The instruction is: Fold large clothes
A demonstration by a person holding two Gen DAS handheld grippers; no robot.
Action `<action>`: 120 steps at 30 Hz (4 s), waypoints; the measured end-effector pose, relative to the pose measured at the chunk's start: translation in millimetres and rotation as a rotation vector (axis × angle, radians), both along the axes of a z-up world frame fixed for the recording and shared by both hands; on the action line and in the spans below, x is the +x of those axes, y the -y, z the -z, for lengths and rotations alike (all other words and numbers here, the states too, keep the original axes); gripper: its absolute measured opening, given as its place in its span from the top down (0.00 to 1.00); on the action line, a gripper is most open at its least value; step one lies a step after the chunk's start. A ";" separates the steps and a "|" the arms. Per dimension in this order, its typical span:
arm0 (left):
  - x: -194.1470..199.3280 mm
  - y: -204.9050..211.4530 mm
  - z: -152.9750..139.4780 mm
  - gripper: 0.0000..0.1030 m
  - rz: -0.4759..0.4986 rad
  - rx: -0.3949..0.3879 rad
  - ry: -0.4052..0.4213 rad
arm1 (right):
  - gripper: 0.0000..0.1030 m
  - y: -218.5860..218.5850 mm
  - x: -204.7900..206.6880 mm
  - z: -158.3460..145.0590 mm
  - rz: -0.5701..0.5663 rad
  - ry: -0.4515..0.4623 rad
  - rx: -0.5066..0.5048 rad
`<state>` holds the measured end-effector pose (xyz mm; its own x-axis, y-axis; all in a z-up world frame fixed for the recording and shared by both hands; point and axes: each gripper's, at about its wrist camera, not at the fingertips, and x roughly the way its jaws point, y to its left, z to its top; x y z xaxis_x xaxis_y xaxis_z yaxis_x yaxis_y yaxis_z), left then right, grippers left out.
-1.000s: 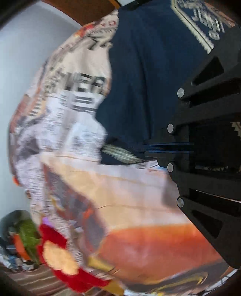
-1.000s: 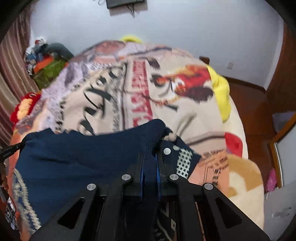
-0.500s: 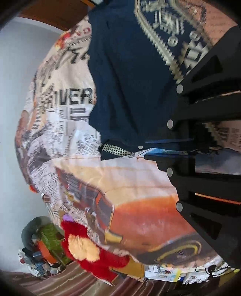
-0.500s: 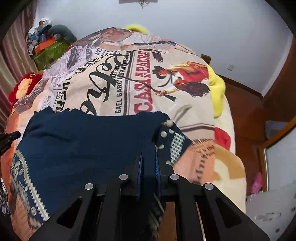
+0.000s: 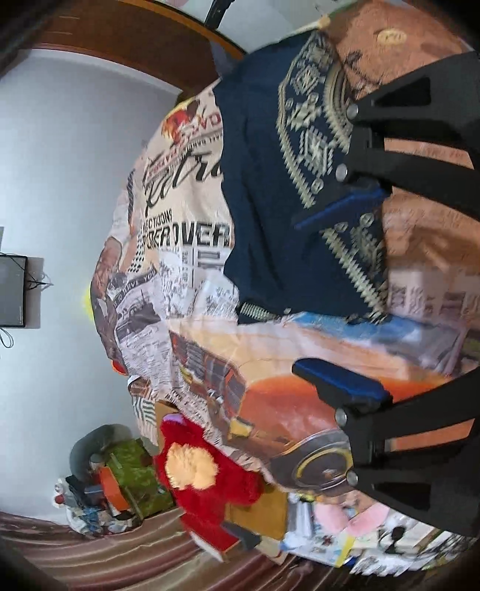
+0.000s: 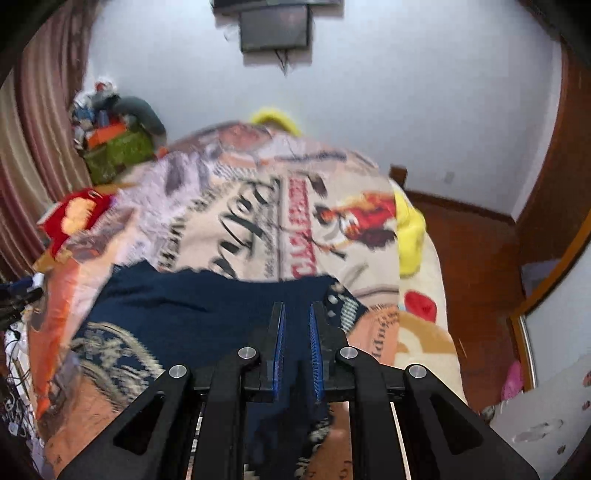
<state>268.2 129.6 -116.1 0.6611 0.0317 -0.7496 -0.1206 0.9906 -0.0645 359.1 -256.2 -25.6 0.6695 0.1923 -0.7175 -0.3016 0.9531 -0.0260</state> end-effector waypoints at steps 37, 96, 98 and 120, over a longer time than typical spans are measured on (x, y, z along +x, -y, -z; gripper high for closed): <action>41.8 -38.0 164.9 0.25 -0.349 -1.107 -0.180 | 0.02 -164.0 1.8 136.3 -0.299 -0.414 -0.100; 97.7 285.2 42.0 0.81 0.392 -0.110 -0.197 | 0.01 97.8 -101.5 43.3 0.110 -0.227 0.246; 96.9 277.5 38.4 0.73 0.407 -0.150 -0.222 | 0.01 98.0 -102.8 42.5 0.107 -0.221 0.248; 24.5 235.1 -30.4 0.39 0.511 -0.210 -0.098 | 0.01 81.3 -108.6 10.2 0.057 -0.111 0.239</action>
